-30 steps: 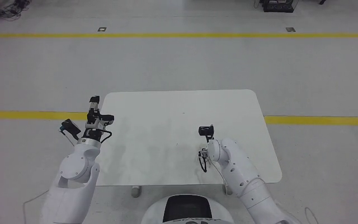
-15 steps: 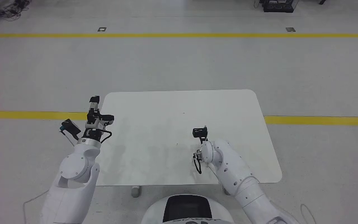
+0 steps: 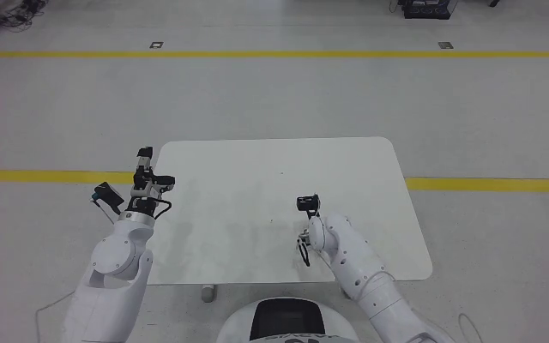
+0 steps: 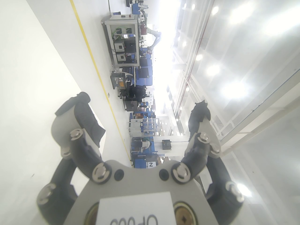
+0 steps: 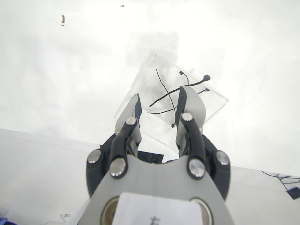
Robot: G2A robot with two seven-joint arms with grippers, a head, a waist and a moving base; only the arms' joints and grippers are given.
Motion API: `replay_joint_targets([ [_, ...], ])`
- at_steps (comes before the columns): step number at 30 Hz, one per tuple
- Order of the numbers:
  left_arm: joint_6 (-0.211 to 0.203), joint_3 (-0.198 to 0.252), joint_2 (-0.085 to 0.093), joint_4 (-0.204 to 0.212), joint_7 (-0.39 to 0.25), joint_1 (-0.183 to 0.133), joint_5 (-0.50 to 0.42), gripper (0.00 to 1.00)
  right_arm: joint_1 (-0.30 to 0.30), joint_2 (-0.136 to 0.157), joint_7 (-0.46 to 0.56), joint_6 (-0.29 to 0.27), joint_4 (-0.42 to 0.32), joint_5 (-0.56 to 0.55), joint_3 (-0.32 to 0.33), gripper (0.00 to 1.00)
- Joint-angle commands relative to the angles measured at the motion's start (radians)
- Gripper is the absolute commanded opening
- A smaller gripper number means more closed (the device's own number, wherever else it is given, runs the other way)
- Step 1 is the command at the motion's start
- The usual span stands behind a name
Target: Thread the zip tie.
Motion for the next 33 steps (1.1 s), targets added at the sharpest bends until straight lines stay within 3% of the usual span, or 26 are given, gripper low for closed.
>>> replay_joint_targets([
  [1,0.000,0.000,0.000,0.000,0.000,0.000,0.000,1.00,0.000,-0.006,-0.002,0.000,0.010,-0.008,0.005,0.33],
  [7,0.000,0.000,0.000,0.000,0.000,0.000,0.000,1.00,0.004,-0.027,-0.005,0.000,0.038,-0.027,0.025,0.27],
  [14,0.000,0.000,0.000,0.000,0.000,0.000,0.000,1.00,-0.003,-0.045,0.002,0.000,0.022,-0.058,0.043,0.08],
  [15,0.000,0.000,0.000,0.000,0.000,0.000,0.000,1.00,-0.005,-0.046,0.004,0.000,0.018,-0.063,0.046,0.01],
  [20,0.000,0.000,0.000,0.000,0.000,0.000,0.000,1.00,-0.018,-0.053,0.021,0.000,-0.013,-0.092,0.055,0.00],
  [21,0.000,0.000,0.000,0.000,0.000,0.000,0.000,1.00,-0.021,-0.053,0.022,0.000,-0.017,-0.097,0.055,0.02],
  [23,0.000,0.000,0.000,0.000,0.000,0.000,0.000,1.00,-0.023,-0.052,0.022,-0.006,-0.017,-0.106,0.051,0.36],
  [33,0.000,0.000,0.000,0.000,0.000,0.000,0.000,1.00,-0.006,-0.047,0.008,-0.064,0.024,-0.103,0.049,0.39],
])
